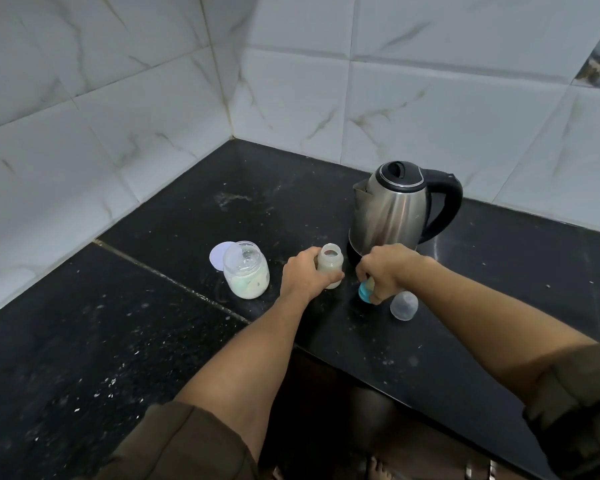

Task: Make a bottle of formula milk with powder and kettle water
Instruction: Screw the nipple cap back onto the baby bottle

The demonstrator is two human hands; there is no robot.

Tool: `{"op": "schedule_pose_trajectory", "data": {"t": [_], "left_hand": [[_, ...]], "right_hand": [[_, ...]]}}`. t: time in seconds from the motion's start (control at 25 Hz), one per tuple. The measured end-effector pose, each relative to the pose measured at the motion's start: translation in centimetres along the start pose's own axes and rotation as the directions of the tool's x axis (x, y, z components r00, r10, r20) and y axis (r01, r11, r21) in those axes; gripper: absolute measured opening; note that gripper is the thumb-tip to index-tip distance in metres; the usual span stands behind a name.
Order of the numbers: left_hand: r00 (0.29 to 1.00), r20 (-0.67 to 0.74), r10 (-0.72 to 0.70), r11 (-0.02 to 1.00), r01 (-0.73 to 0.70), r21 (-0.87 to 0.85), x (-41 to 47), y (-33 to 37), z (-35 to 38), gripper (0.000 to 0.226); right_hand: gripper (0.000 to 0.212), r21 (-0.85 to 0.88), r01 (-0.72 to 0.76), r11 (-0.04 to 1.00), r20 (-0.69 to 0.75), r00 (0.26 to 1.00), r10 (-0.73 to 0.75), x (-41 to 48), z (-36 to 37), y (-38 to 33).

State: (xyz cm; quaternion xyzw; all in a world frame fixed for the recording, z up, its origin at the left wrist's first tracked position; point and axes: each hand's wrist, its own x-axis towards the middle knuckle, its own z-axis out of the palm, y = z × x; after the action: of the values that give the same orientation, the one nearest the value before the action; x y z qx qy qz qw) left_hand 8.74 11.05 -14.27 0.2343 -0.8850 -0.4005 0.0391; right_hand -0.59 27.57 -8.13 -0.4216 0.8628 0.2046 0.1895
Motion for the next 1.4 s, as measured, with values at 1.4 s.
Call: {"op": "schedule_pose_trajectory", "data": {"t": [1.4], "left_hand": [[0.999, 0.019, 0.049, 0.991, -0.051, 0.123, 0.7, -0.4, 0.0, 0.058]], "right_hand": [[0.052, 0.275, -0.071, 0.959, -0.307, 0.939, 0.158, 3.5, -6.0, -2.4]]}}
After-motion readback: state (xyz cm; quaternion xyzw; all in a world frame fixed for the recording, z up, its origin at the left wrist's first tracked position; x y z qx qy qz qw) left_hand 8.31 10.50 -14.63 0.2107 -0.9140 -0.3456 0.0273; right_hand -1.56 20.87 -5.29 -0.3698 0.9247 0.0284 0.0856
